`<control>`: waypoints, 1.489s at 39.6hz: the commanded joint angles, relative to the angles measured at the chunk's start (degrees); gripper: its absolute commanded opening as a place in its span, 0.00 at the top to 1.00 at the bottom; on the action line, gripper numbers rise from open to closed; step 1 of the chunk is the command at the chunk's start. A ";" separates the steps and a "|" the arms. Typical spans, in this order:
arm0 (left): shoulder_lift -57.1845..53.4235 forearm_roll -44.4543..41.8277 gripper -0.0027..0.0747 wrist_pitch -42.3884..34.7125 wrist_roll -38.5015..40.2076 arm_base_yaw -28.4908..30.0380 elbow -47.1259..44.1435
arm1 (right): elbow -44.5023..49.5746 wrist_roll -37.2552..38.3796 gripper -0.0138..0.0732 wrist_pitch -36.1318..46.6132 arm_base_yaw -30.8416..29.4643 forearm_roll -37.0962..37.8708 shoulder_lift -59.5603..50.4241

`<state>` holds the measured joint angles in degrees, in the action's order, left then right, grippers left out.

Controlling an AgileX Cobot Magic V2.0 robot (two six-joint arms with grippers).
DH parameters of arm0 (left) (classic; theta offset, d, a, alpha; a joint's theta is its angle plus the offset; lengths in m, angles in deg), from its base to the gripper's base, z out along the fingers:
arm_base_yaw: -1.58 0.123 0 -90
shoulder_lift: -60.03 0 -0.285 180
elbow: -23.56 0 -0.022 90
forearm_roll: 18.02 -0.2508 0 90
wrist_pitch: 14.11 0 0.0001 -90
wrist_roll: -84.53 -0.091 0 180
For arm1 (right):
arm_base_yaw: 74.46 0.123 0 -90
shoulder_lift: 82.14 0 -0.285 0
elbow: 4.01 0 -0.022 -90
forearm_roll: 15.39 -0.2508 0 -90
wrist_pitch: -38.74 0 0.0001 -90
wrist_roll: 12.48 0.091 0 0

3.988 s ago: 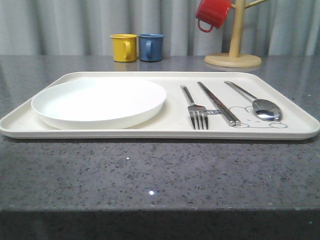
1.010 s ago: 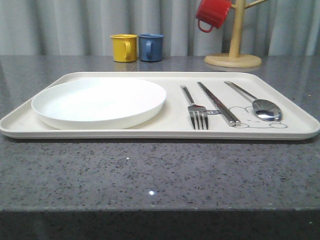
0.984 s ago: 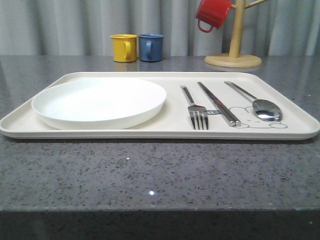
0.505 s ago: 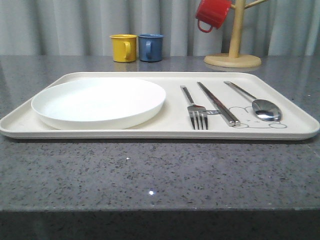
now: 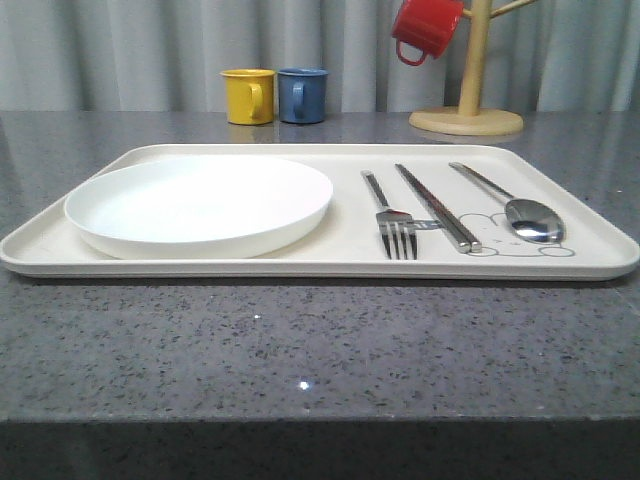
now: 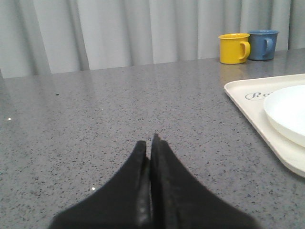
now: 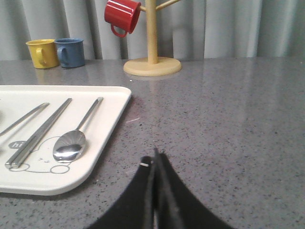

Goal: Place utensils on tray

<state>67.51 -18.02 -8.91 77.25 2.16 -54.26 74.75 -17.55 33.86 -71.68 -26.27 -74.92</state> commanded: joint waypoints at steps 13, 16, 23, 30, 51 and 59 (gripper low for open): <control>-1.32 0.37 0.99 -4.68 0.24 0.03 0.19 | -0.05 -0.80 0.92 5.34 0.29 -0.33 -0.97; -1.32 0.37 0.99 -4.68 0.24 0.03 0.19 | -0.05 -0.80 0.92 5.39 0.29 -0.33 -0.96; -1.32 0.37 0.99 -4.68 0.24 0.03 0.19 | -0.05 1.01 0.92 5.88 0.29 1.86 -1.04; -1.32 0.37 0.99 -4.68 0.24 0.03 0.19 | -0.05 9.42 0.92 5.93 -0.59 9.19 -1.04; -1.32 0.37 0.99 -4.68 0.24 0.03 0.19 | -0.05 9.42 0.92 8.39 -2.92 9.58 -1.04; -1.32 0.37 0.99 -4.68 0.24 0.03 0.19 | -0.05 9.42 0.92 8.33 -2.92 9.56 -1.04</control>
<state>67.51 -18.02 -9.04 77.25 2.16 -54.26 74.75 -8.11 36.76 -74.38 -17.36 -74.92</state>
